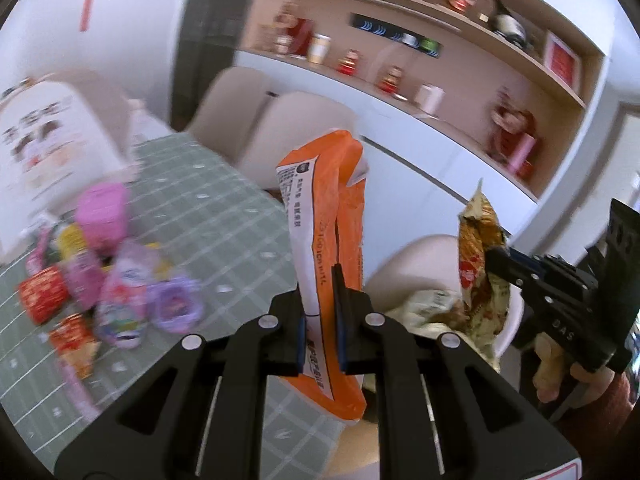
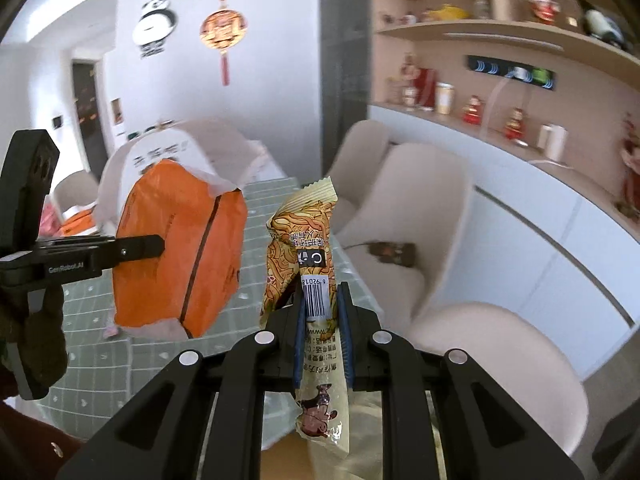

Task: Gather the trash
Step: 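Carry both items to the trash bin and open both tools to drop them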

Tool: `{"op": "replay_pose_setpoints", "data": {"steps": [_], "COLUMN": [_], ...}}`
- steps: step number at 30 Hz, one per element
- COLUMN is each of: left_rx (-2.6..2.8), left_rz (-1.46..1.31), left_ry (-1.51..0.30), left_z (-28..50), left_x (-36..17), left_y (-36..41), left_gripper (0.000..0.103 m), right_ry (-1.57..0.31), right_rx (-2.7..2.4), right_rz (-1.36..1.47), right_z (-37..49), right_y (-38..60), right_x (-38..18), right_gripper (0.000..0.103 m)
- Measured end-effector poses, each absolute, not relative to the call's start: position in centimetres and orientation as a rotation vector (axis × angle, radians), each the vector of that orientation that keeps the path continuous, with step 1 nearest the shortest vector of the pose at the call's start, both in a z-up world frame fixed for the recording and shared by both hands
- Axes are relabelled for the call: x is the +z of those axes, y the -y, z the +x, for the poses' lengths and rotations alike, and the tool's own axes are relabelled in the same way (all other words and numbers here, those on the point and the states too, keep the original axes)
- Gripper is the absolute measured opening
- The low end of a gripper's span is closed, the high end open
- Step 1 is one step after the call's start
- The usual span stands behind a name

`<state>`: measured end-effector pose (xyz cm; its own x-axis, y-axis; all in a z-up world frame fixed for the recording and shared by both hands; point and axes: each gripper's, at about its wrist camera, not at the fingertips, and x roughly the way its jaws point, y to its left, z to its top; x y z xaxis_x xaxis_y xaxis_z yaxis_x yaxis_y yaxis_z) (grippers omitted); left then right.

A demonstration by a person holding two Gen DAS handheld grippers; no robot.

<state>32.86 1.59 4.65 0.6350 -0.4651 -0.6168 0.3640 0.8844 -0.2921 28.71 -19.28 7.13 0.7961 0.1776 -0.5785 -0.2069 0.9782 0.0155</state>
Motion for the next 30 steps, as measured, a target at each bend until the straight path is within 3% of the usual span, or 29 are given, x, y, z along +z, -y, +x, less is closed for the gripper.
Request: {"op": "replay_pose_setpoints", "data": {"steps": [13,19,23,30], "left_rx": [-0.786,-0.788,-0.738,-0.730], "left_rz": [-0.142,0.081,0.227,0.312], "left_ry": [-0.856,-0.949,-1.092,-1.164], "left_z": [34.7,34.9,33.4,30.7], "left_x": [0.9,-5.7,-10.1,-11.4], "left_y": [17.2,26.6,28.2,26.2], "left_gripper": [0.010,0.010,0.010,0.010], "right_ry": [-0.656,-0.676,-0.675,-0.676], "right_rx": [-0.133,-0.179,-0.157,-0.050], "right_rz": [0.079,0.123,0.132,0.211], "right_z": [23.5,22.4,22.1,24.2], "right_y": [35.7,40.4,41.9,40.6], "right_x": [4.0,2.3,1.3,-0.5], "right_gripper": [0.016,0.016,0.016,0.016]}}
